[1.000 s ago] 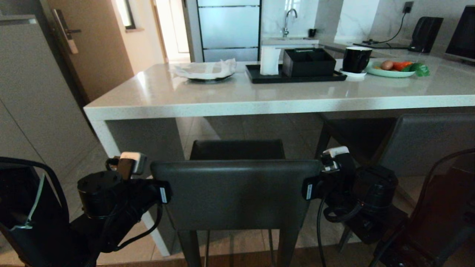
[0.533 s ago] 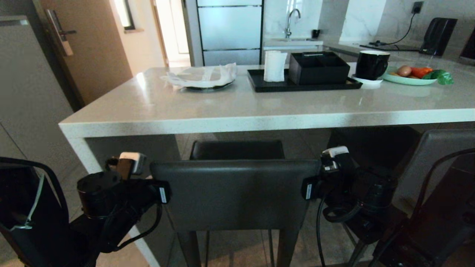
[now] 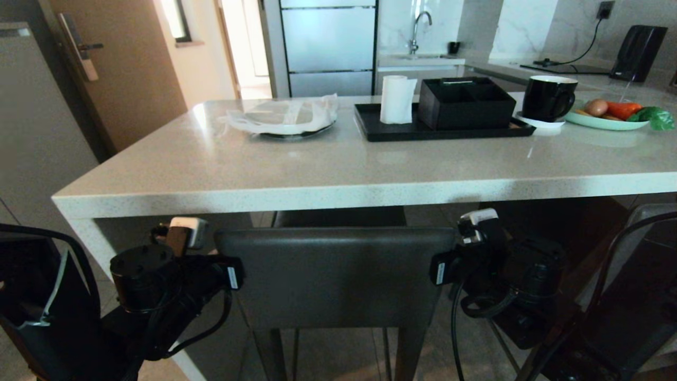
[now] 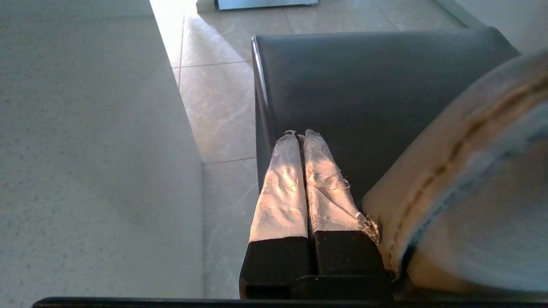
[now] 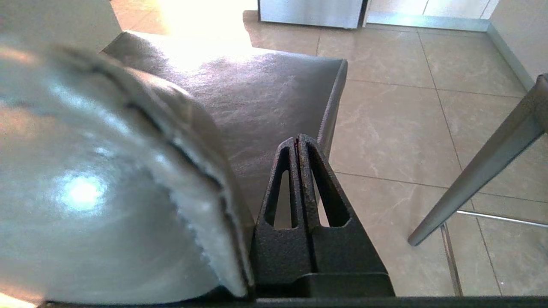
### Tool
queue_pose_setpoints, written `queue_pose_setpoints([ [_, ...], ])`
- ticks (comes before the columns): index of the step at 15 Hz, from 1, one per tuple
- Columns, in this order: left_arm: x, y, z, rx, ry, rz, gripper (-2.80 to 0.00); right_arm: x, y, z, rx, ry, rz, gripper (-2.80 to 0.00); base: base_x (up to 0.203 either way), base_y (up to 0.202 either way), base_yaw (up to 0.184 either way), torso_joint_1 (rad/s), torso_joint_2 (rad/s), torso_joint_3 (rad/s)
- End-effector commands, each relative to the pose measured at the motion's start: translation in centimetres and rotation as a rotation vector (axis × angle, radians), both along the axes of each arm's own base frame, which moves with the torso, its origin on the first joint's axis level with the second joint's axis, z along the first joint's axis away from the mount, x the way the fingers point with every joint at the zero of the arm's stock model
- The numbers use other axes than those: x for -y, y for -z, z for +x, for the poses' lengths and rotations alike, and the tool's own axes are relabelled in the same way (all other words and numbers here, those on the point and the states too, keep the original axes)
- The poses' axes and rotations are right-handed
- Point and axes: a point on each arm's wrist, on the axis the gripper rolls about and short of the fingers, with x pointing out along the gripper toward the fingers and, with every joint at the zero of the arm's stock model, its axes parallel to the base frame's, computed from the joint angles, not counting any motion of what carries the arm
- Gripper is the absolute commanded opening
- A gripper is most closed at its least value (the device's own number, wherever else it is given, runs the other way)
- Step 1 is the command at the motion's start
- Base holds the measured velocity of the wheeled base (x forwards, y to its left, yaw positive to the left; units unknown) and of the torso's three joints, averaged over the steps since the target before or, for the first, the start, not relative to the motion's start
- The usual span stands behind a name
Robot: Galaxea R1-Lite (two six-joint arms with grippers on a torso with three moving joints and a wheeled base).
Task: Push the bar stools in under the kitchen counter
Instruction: Push the gray chair back under the dining table
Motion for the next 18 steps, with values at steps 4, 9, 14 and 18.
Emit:
queue_pose_setpoints([
  [4,-0.1,0.6,-0.3,-0.028,-0.006,0.011,-2.8,0.0,-0.1,-0.3,0.003,-0.002,0.001,-2.8,0.0,0.0,0.0,0.0,0.0,0.0],
  [9,-2.3,0.7,-0.3,-0.043,-0.078,0.013,-2.8,3.4,-0.5,-0.2,-0.007,0.094,0.0,-2.8,0.0,0.0,0.0,0.0,0.0,0.0],
  [14,-4.5,0.6,-0.9,-0.063,-0.091,0.002,-2.8,6.7,-0.9,-0.5,-0.022,0.19,0.032,-2.8,0.0,0.0,0.0,0.0,0.0,0.0],
  [18,-5.1,0.1,-2.8,-0.077,-0.088,0.002,-2.8,7.6,-1.8,-1.9,-0.002,0.202,0.04,-2.8,0.0,0.0,0.0,0.0,0.0,0.0],
])
